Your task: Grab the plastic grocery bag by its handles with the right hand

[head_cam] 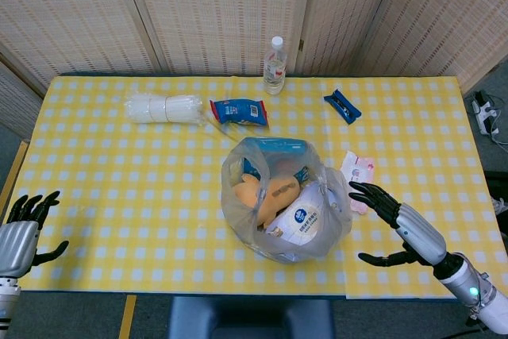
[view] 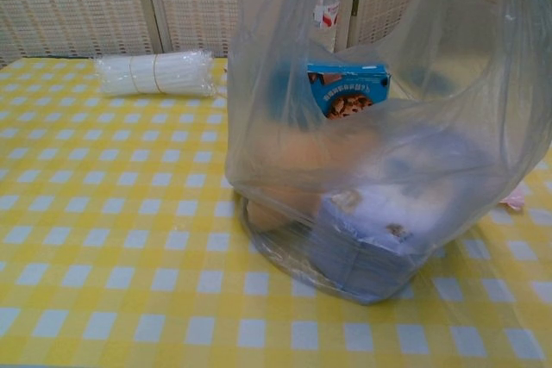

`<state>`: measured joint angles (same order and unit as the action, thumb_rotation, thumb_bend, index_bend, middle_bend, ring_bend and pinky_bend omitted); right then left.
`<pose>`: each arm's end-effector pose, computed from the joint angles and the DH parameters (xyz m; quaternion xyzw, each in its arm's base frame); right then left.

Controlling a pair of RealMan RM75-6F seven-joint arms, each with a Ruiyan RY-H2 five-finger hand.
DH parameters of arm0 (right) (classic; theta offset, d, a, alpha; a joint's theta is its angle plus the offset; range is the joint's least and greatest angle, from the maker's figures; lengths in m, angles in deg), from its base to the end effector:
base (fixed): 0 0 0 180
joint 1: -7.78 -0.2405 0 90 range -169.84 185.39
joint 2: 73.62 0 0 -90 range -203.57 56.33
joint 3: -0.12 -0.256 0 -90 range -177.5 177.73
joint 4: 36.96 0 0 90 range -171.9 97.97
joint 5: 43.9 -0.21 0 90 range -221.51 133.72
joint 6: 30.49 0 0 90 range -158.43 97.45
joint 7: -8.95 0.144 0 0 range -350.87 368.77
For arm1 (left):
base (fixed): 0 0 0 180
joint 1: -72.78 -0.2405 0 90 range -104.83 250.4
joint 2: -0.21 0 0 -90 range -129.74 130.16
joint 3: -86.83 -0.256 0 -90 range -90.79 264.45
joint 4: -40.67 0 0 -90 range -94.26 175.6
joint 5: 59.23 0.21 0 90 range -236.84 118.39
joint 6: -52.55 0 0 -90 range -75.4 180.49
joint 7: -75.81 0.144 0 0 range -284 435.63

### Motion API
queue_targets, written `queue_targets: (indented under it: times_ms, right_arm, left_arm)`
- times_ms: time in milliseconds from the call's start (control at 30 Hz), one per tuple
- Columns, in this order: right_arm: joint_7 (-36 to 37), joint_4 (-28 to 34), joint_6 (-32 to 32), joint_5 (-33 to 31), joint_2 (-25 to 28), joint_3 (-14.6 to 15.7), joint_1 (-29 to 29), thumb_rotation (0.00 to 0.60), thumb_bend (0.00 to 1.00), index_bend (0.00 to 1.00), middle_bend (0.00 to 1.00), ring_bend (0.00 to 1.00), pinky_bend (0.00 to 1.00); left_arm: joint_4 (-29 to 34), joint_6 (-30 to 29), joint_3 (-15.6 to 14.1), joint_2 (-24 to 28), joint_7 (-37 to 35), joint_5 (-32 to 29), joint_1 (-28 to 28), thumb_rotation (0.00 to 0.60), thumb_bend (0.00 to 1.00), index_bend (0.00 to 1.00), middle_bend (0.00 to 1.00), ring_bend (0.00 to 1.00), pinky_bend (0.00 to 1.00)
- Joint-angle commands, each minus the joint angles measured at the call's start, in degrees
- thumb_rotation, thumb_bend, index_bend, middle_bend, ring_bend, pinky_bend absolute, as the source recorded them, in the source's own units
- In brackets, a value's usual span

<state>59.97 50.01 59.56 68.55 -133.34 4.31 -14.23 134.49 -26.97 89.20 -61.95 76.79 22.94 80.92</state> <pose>-0.2296 -0.2192 0.1561 0.6453 -0.4660 0.5849 0.1558 -0.3127 0.1962 0.1575 -0.6095 -0.4079 -0.3570 0.5785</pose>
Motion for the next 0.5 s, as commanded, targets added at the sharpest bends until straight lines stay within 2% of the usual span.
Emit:
queue_targets:
  times_ms: [33,300,500]
  right_arm:
    - [3.1,-0.8,0.4,0.1,-1.2,0.3,-1.0,0.6,0.25,0.0,0.01,0.04,0.0]
    - [15.0,-3.4,1.5,0.0,-3.8,1.5,-3.3,0.6,0.25,0.0,0.02,0.04,0.0]
    - [17.4,-4.3,1.8,-0.1,-4.5,2.2,-4.4,0.6,0.25,0.0,0.02,0.04,0.0]
  left_arm:
    - [0.0,0.0,0.0,0.0,0.0,0.0,0.0,0.6,0.27,0.09,0.25,0.12,0.0]
    - [-0.1,-0.3,0.3,0.2,-0.3,-0.3,-0.2,0.6,0.27,0.09,0.25,0.12,0.0]
    - [-0.1,-0.5,0.3,0.3,-0.6,-0.3,-0.3,0.6,0.27,0.09,0.25,0.12,0.0]
